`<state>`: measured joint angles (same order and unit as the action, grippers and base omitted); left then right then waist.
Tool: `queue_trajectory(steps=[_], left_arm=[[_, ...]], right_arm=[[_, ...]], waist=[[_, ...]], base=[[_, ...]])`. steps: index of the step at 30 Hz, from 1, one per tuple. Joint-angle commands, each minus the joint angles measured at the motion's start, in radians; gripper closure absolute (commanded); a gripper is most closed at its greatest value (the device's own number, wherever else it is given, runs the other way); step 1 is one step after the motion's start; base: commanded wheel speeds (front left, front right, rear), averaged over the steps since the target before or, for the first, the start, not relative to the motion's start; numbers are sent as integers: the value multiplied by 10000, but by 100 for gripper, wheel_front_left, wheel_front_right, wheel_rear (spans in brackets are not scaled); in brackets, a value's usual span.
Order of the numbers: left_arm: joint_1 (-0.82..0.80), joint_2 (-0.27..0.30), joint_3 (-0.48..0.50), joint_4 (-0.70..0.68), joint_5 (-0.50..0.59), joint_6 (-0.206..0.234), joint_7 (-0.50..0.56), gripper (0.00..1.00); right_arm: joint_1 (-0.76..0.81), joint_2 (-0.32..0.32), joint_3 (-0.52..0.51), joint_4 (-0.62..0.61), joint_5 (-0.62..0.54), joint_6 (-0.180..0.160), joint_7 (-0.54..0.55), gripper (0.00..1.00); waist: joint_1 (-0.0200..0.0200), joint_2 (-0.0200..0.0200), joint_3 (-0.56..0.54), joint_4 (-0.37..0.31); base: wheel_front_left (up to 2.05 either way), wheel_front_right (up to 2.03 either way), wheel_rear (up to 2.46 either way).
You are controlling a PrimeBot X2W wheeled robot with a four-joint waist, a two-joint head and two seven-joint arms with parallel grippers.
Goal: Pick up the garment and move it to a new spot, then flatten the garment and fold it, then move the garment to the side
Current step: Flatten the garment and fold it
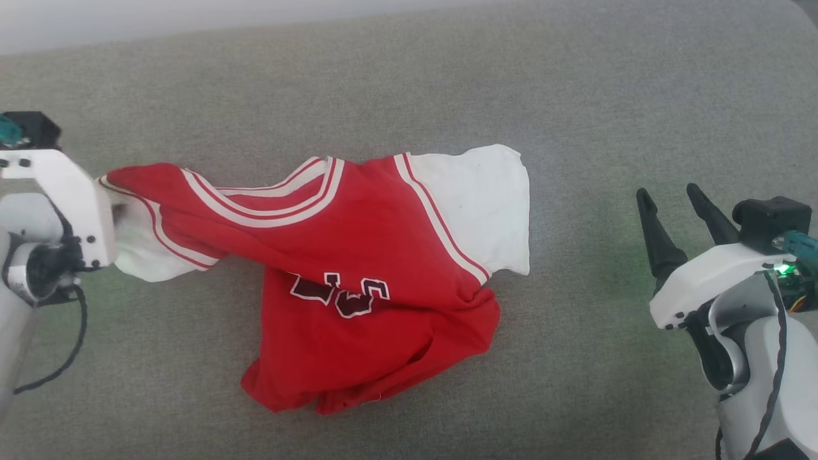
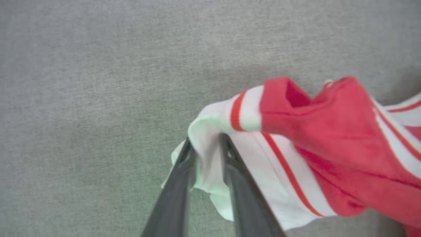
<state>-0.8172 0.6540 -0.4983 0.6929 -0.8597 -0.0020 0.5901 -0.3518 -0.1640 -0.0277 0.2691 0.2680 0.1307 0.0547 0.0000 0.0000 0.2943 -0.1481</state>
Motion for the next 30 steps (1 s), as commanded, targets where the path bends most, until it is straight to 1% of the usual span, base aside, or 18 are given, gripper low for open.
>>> queue_trajectory(steps=[1,5,9,15,17,20,21,24,30], left_arm=[[-210,24,63,170,71,63,-182,100],[-316,195,230,588,0,295,-242,100],[-335,401,298,679,5,529,-60,100],[-317,914,509,87,-115,707,82,100],[-295,1092,418,-204,28,684,111,100],[-177,1132,418,-412,-23,723,158,100],[-147,1092,419,-414,-37,779,146,100],[-27,818,351,-182,-120,753,88,100],[-364,315,216,852,-77,594,-186,100]], right_arm=[[-19,-18,2,-66,49,1,37,0],[51,-45,-59,-133,26,1,11,0],[144,-58,-146,-146,-9,1,10,0],[218,-12,-312,-174,-105,1,73,0],[220,5,-334,-184,-121,1,113,0],[151,29,-285,-189,-132,1,128,0],[118,41,-250,-187,-129,1,135,0],[15,54,-146,-164,-104,1,160,0],[-235,51,131,-127,-116,1,218,0]], waist=[[0,0,79,-41],[0,0,131,-39],[0,0,117,14],[0,0,49,211],[0,0,36,281],[0,0,38,350],[0,0,48,367],[0,0,95,391],[0,0,152,344]], base=[[0,0,0],[0,0,0],[0,0,0],[0,0,0],[0,0,0],[0,0,0],[0,0,0],[0,0,0],[0,0,0]])
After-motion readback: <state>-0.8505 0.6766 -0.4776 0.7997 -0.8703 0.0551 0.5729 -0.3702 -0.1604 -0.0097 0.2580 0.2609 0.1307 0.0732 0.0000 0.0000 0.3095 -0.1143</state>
